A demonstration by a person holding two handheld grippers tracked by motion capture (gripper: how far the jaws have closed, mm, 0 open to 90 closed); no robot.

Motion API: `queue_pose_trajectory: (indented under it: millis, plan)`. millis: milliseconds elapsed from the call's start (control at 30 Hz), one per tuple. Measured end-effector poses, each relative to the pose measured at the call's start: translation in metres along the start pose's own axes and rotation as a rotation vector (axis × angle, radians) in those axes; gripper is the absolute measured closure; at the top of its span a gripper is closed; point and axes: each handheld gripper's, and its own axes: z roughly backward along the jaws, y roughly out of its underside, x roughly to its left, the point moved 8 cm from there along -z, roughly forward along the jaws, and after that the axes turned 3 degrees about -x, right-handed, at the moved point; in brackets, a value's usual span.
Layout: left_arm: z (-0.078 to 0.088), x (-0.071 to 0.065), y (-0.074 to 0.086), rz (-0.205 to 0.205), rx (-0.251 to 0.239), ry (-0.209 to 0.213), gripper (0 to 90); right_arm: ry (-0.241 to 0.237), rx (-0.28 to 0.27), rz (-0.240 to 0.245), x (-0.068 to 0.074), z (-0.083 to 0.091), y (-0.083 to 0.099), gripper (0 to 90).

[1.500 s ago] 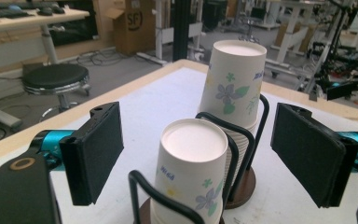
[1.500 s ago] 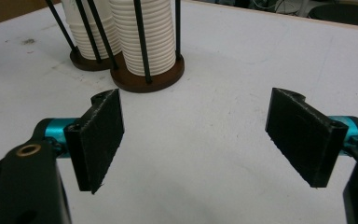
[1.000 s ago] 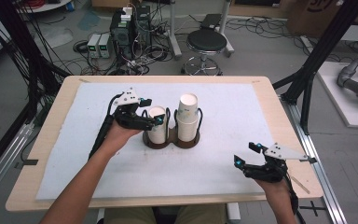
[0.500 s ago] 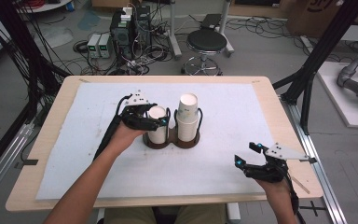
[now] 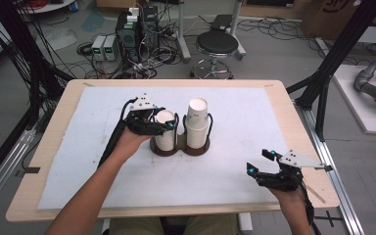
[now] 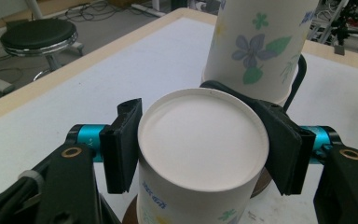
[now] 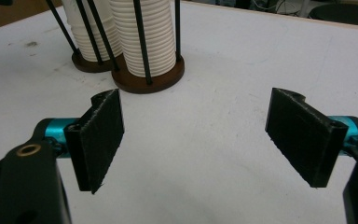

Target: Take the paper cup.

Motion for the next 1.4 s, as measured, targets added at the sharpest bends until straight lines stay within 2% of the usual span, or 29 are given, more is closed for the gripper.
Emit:
queue_pose_trajectory:
  millis: [467,700,867,1100,1233,1400]
  plan:
    - [0.021,0.001,-0.038,-0.004,-0.066,-0.026,36.1,-0.002,-0.004,0.001,0.0,0.001,-0.001,20.1]
    - [0.038,0.001,-0.06,0.004,-0.129,-0.049,36.2,-0.005,-0.008,-0.007,0.002,0.002,-0.002,20.1]
    - [0.053,0.0,-0.072,0.014,-0.177,-0.037,36.2,-0.005,-0.008,-0.002,0.002,0.002,-0.002,20.1]
    - [0.072,-0.006,-0.07,0.031,-0.2,-0.001,36.2,-0.01,-0.006,0.0,0.003,-0.001,-0.002,20.1]
    - [0.081,-0.01,-0.065,0.049,-0.207,0.028,36.3,-0.016,-0.008,-0.004,0.005,-0.003,-0.003,20.1]
    - [0.092,-0.012,-0.057,0.053,-0.211,0.052,36.4,-0.028,-0.017,-0.011,0.006,-0.008,-0.007,20.1]
